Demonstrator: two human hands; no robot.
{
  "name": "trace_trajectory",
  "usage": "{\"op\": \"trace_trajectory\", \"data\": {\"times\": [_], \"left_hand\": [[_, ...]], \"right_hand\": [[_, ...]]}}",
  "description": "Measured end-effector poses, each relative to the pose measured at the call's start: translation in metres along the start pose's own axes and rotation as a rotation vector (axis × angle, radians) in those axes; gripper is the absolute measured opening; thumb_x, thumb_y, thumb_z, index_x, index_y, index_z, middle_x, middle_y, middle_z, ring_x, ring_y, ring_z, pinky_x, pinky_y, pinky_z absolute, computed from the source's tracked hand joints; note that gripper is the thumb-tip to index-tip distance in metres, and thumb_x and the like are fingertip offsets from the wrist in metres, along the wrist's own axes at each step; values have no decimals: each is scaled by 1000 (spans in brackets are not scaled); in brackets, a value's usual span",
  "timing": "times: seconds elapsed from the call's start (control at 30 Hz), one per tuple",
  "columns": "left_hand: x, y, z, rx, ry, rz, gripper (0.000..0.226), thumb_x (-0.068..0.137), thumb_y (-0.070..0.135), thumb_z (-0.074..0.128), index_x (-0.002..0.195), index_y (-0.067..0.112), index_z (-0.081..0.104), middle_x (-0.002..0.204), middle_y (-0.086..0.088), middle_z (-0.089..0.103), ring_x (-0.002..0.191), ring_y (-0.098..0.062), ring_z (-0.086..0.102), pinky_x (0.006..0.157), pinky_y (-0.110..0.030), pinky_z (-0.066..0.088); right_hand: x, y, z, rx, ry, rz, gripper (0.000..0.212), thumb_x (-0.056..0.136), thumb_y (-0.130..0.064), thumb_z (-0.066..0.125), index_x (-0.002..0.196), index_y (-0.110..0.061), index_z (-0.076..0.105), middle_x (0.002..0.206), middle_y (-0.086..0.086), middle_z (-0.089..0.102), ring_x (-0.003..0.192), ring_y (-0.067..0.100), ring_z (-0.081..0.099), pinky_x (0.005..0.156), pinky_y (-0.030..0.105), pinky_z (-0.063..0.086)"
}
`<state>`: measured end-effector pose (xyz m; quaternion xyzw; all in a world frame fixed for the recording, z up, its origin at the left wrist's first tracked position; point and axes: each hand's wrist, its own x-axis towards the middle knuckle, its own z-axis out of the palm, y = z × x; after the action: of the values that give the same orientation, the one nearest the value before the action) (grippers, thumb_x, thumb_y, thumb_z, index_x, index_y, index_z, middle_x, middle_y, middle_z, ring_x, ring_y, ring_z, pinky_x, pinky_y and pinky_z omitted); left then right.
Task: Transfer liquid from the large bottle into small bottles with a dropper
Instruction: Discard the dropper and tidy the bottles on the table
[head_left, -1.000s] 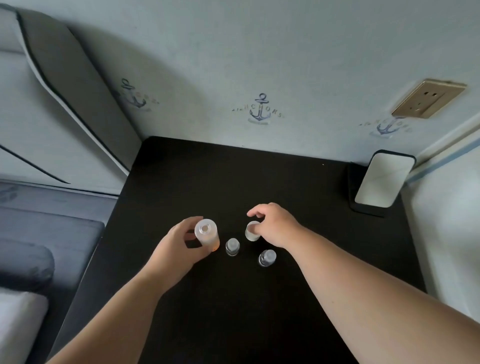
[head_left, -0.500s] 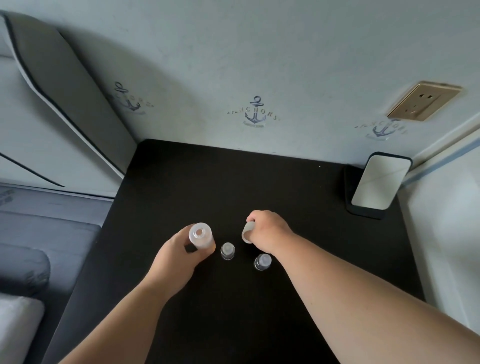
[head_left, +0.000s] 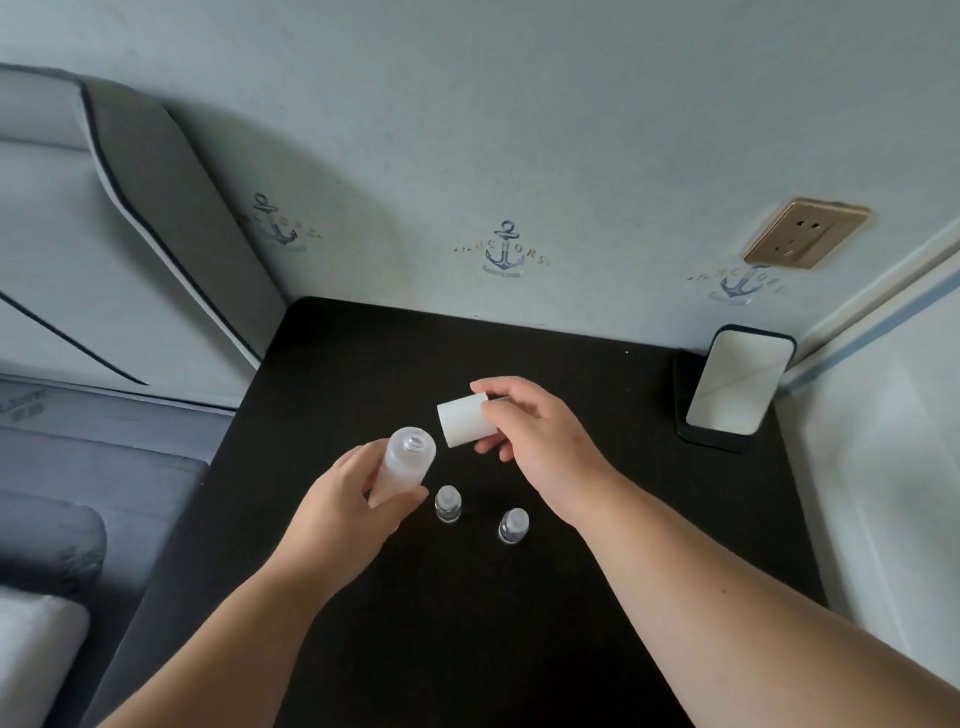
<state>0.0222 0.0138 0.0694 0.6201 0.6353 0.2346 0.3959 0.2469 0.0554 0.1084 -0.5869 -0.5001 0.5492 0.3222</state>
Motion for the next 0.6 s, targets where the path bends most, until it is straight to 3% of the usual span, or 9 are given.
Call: {"op": "trace_trajectory", "data": {"times": [0.17,0.33,0.5,0.6], "left_hand": [[-9,17,-3,54,4,73,32,78,59,67,104,65,51,112,36,53,99,9,56,75,-23,49],[-10,21,0,158,12,82,39,81,57,69,116,50,56,107,33,51,84,1,60,65,-22,47],[-12,27,4,262,14,76,39,81,58,69,117,54,53,105,34,49,82,1,57,65,-24,49],[-14,29,5,284,7,68,37,82,57,70,116,52,55,101,27,53,77,-2,59,64,-27,52]], "right_hand": [[-19,-11,-5,-50,-15,-118,30,93,-36,52,119,-42,66,101,-18,68,79,8,71,69,18,47],[-30,-18,-17,-146,-45,-216,30,101,-30,55,127,-41,65,105,-17,67,90,5,68,76,16,51],[-41,-29,-22,-472,-78,-419,38,104,-33,52,141,-32,56,121,-14,60,113,-1,54,93,10,45],[-42,-35,-24,-583,-97,-493,40,103,-26,55,143,-27,55,129,-7,60,116,6,56,96,17,48]]}}
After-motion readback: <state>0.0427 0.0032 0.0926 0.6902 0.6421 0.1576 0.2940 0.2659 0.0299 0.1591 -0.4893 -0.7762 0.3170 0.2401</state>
